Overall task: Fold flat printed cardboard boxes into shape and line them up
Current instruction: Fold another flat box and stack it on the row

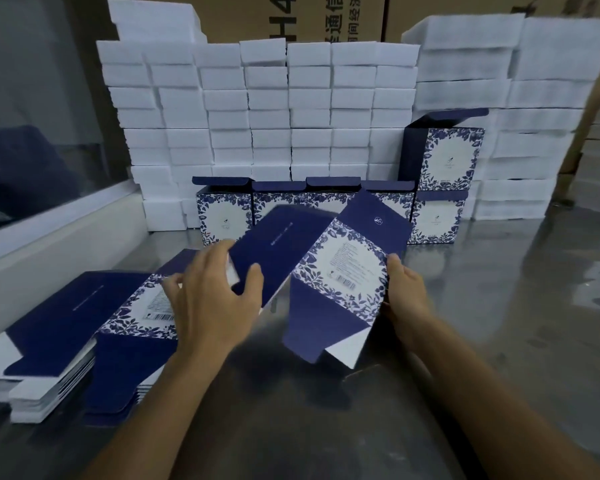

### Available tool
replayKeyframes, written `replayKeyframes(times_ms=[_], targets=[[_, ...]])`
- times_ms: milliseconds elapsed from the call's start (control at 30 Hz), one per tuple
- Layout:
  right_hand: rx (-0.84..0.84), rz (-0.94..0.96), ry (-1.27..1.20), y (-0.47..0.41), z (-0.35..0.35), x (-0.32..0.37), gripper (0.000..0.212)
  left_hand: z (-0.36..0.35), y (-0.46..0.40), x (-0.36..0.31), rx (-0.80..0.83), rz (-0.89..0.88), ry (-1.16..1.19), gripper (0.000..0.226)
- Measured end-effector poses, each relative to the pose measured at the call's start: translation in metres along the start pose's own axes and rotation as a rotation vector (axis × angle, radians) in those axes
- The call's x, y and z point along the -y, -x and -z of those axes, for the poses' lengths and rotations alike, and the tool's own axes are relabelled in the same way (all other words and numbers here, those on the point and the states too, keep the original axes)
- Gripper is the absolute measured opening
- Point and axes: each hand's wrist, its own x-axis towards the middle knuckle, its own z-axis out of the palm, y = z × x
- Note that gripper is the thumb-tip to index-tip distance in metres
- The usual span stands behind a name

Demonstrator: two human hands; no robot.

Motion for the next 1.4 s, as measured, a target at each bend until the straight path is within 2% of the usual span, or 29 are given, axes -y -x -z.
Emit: replayKeyframes(times_ms=[133,233,300,433,500,567,600,733,800,867,967,1033,1100,1233,1400], targets=[[-0.063,-0.078,-0.057,-0.005,0.008,0.002,0.035,0.003,-0.010,0.011,0.172,0.191,0.094,0.050],[-0.095,-0.165,-0.213,-0.002,0.016,0.004,0.028,-0.001,-0.005,0.014,0.321,0.142,0.185,0.051],[-0.114,-0.183,-0.274,-0.002,0.025,0.007,0.034,-0.004,-0.001,0.013,0.395,0.123,0.306,0.056],[-0.066,-0.103,-0.338,0.001,0.031,0.014,0.033,-0.013,0.001,0.011,0.485,0.180,0.481,0.052],[-0.036,-0.041,-0.395,0.006,0.026,0.016,0.028,-0.016,0.003,0.009,0.502,0.247,0.562,0.039],[0.016,-0.082,-0.507,0.009,0.018,0.014,0.026,-0.016,0.005,0.005,0.535,0.285,0.614,0.041],[0.031,-0.102,-0.554,0.013,0.013,0.014,0.029,-0.016,0.006,0.004,0.554,0.310,0.653,0.044],[0.113,-0.040,-0.688,0.025,-0.003,0.019,0.051,-0.017,0.008,-0.007,0.565,0.434,0.833,0.019],[0.163,-0.002,-0.622,0.033,-0.011,0.020,0.052,-0.018,0.010,-0.013,0.558,0.482,0.928,0.014],[0.241,0.051,-0.477,0.040,-0.022,0.018,0.044,-0.020,0.013,-0.017,0.548,0.480,0.987,0.011],[0.352,0.148,-0.196,0.047,-0.032,0.013,0.031,-0.022,0.015,-0.018,0.570,0.452,1.011,0.020],[0.363,0.278,0.100,0.040,-0.037,0.007,0.044,-0.024,0.016,-0.018,0.571,0.452,1.026,0.020],[0.377,0.405,0.310,0.035,-0.039,0.000,0.047,-0.024,0.016,-0.018,0.548,0.456,1.040,0.018],[0.427,0.465,0.532,0.039,-0.035,-0.017,0.048,-0.024,0.016,-0.020,0.541,0.503,1.079,0.024],[0.328,0.535,0.631,0.048,-0.042,-0.015,0.077,-0.022,0.016,-0.023,0.569,0.513,1.099,0.029]])
